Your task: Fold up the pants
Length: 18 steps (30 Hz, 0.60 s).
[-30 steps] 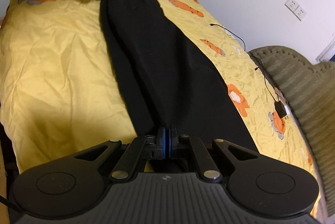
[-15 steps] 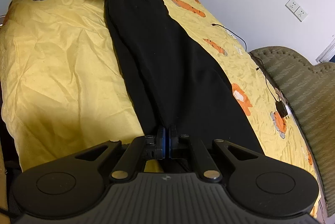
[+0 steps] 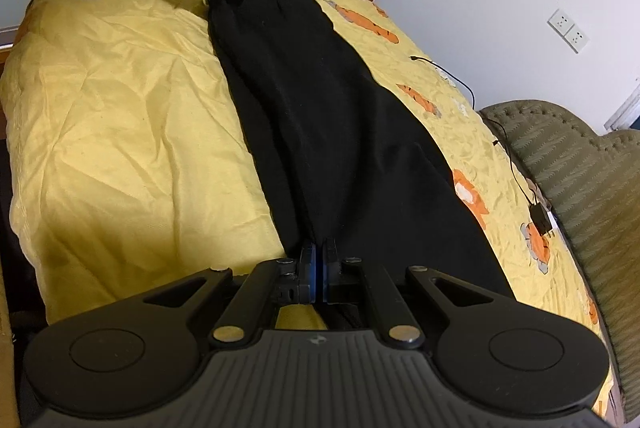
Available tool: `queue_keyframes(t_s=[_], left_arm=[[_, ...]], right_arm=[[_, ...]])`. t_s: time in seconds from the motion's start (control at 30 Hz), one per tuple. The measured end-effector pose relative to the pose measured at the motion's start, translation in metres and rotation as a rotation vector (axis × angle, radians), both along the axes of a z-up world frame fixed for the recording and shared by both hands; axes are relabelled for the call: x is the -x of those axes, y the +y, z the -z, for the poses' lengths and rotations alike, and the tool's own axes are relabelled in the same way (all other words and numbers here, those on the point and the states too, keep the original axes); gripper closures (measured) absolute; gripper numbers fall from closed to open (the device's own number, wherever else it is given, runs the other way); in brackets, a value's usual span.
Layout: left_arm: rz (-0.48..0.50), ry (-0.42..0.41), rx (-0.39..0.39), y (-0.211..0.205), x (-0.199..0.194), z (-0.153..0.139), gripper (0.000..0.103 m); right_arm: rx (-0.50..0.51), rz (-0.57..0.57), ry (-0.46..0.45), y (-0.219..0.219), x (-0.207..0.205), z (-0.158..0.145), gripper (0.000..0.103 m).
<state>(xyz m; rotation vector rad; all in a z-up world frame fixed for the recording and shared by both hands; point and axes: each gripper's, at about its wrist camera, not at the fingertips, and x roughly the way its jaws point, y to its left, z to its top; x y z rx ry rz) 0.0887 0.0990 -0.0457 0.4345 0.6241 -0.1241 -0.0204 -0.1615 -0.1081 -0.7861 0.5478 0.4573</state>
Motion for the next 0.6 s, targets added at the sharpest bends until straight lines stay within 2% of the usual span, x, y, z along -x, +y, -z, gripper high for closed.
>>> queue_keyframes(t_s=[0.03,0.1,0.13,0.23,0.3,0.37,0.47,0.57,0.6], left_arm=[[0.012,-0.029,0.039,-0.003,0.003,-0.009,0.039],[0.034,-0.025,0.074,-0.008,0.000,-0.013,0.029],[0.038,-0.010,0.047,-0.014,-0.004,-0.009,0.029],[0.017,0.019,-0.102,-0.024,-0.012,0.017,0.029],[0.004,0.032,-0.085,-0.014,-0.013,0.025,0.027],[-0.023,0.035,-0.063,-0.005,-0.013,0.025,0.021],[-0.022,0.025,-0.102,-0.006,-0.011,0.025,0.020],[-0.015,0.003,-0.160,-0.012,-0.006,0.025,0.021],[-0.027,0.003,-0.148,-0.013,-0.005,0.020,0.026]], right_arm=[[0.000,0.002,-0.009,0.000,0.002,-0.001,0.100],[0.001,0.007,-0.018,0.001,0.005,-0.003,0.100],[-0.001,0.009,-0.023,0.001,0.006,-0.004,0.100],[-0.014,0.020,-0.024,0.000,0.012,-0.007,0.101],[-0.017,0.027,-0.020,-0.002,0.013,-0.006,0.101],[-0.004,0.029,-0.015,-0.002,0.012,-0.002,0.101],[0.024,0.027,-0.032,0.001,0.016,-0.002,0.101],[-0.004,0.043,-0.010,0.000,0.014,-0.002,0.101],[0.000,0.037,-0.018,0.000,0.016,-0.003,0.101]])
